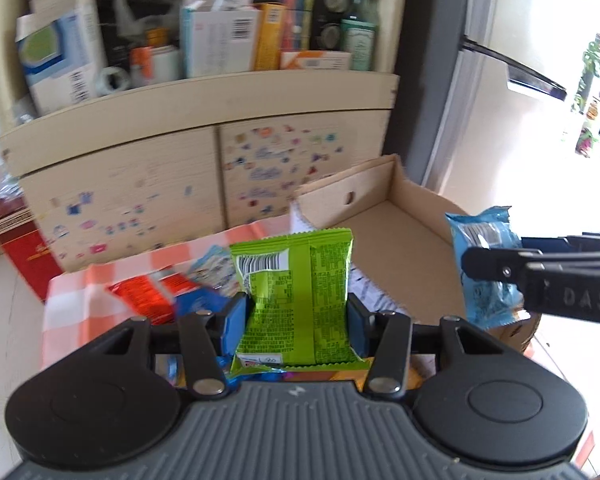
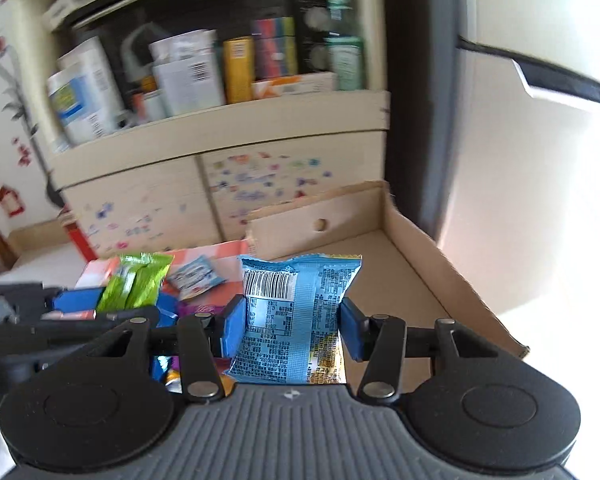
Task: Organize snacks
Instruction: 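Lift both packets and carry them over the cardboard box, then open both tools to drop the green and light-blue packets into the box, then move right tool to yellow packet while left tool reaches blue foil packet, then close right tool on long yellow packet while left tool grasps blue foil packet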
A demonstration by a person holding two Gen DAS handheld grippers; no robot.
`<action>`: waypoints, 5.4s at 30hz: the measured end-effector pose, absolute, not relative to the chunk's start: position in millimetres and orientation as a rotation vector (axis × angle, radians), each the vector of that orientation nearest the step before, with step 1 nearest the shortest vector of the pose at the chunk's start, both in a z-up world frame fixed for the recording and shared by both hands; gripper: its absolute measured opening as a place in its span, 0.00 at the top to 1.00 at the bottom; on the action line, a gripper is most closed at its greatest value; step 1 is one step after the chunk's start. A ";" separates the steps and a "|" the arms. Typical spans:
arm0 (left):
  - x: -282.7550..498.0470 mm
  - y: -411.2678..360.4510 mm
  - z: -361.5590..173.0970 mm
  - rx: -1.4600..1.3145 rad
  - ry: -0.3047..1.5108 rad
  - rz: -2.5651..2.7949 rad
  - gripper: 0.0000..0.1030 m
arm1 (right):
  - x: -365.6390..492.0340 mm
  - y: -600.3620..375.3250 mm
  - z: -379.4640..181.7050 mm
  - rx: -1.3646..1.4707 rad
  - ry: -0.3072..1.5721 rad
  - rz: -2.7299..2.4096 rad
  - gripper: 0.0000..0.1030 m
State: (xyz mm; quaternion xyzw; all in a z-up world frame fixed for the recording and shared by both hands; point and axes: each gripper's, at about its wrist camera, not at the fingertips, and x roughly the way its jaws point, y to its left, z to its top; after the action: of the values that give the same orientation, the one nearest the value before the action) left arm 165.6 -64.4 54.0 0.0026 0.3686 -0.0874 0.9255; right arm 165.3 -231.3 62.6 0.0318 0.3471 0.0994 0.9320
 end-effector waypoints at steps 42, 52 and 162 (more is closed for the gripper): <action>190.1 -63.8 49.9 0.109 0.837 -0.180 0.16 | 186.9 -249.4 53.6 0.205 0.768 0.125 0.23; 185.4 -7.1 32.8 0.042 0.890 -0.085 0.14 | 175.1 -198.6 44.4 0.050 0.800 0.379 0.22; 141.8 20.5 4.8 0.014 0.872 -0.058 0.48 | 160.8 -130.4 7.4 -0.447 0.805 0.562 0.38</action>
State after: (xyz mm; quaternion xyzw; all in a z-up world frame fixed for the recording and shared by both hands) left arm 141.8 20.5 4.8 0.0070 0.4223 -0.0282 0.9060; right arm 160.8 -130.4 7.4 -0.2130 0.3831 0.2677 0.8580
